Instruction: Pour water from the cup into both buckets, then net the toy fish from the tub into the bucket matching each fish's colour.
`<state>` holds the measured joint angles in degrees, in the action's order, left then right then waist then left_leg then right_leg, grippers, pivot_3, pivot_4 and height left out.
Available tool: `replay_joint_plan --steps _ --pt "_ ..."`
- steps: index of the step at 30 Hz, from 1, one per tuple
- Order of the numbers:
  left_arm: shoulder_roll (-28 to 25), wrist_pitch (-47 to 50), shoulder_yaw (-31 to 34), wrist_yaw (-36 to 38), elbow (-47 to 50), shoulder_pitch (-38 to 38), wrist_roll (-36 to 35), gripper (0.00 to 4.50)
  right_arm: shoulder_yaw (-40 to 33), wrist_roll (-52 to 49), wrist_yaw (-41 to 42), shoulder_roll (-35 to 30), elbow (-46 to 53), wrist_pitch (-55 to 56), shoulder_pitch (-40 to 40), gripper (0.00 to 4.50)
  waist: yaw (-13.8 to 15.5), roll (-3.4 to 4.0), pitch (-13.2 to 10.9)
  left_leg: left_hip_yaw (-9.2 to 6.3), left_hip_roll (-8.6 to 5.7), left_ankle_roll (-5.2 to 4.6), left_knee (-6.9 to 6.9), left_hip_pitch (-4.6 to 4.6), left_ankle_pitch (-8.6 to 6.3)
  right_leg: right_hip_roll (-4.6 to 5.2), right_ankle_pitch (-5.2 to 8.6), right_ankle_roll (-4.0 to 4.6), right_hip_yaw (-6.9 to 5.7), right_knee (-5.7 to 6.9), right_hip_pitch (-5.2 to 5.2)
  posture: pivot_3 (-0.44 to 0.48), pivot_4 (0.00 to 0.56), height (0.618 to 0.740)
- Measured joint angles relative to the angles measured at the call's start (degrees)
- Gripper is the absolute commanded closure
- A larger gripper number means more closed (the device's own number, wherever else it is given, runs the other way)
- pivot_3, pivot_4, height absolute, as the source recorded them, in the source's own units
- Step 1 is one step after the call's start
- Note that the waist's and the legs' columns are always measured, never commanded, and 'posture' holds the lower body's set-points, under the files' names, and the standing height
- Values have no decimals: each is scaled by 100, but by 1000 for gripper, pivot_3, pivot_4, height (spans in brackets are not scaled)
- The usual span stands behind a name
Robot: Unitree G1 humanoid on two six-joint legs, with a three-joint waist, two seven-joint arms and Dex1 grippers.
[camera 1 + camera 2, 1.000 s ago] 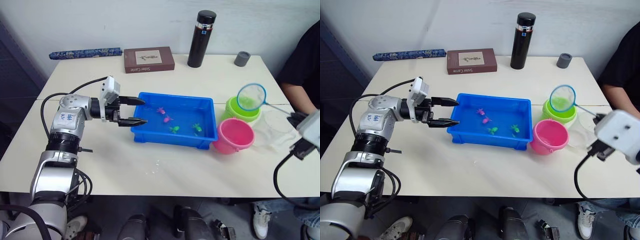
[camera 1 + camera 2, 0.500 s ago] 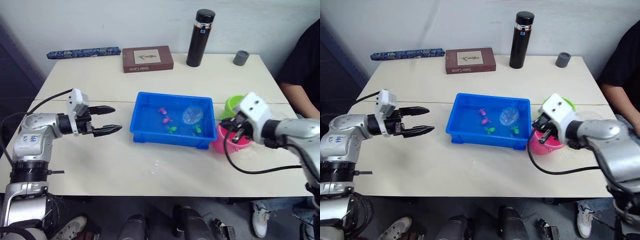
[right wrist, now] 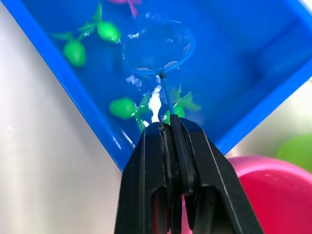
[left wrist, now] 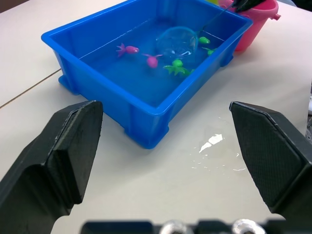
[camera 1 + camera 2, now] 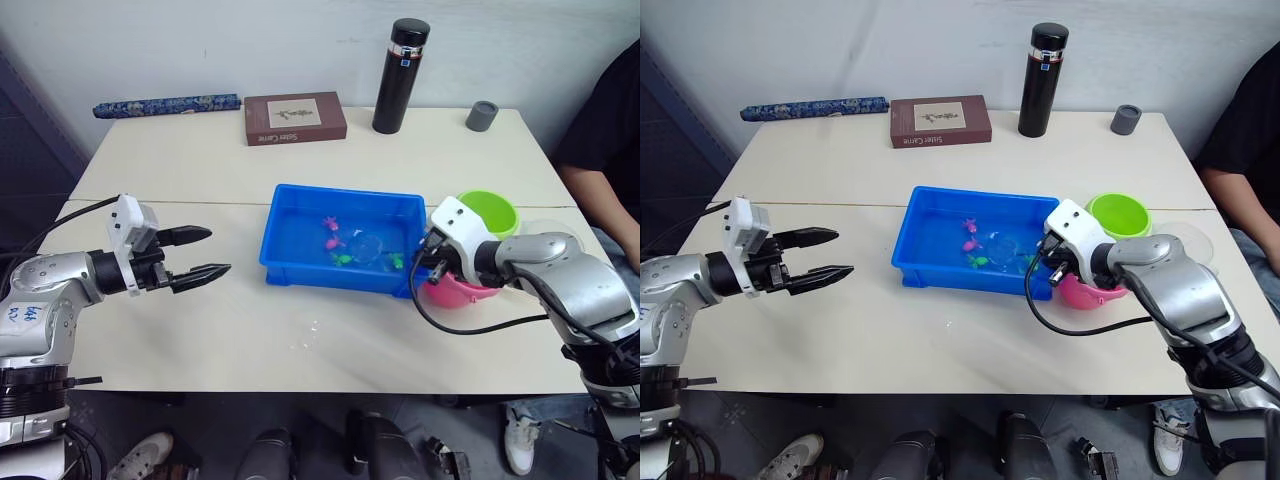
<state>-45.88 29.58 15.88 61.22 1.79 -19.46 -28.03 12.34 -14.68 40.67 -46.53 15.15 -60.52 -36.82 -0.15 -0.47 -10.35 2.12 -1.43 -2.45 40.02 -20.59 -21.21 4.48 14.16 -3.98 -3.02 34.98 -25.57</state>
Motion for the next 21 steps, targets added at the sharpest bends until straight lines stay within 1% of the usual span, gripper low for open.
replay_joint_plan --steps 12,21 --pt "-73 155 123 -187 246 206 -162 17 248 157 -29 447 -259 204 -114 4500 -4 0 0 0 0 0 -1 0 0 -1 0 0 0 0 0 0 150 740" --pt "-170 170 194 -261 422 276 -251 17 277 377 -44 598 -525 485 -247 4500 -9 0 0 0 0 1 -2 0 0 -1 0 0 -1 -1 0 0 150 740"
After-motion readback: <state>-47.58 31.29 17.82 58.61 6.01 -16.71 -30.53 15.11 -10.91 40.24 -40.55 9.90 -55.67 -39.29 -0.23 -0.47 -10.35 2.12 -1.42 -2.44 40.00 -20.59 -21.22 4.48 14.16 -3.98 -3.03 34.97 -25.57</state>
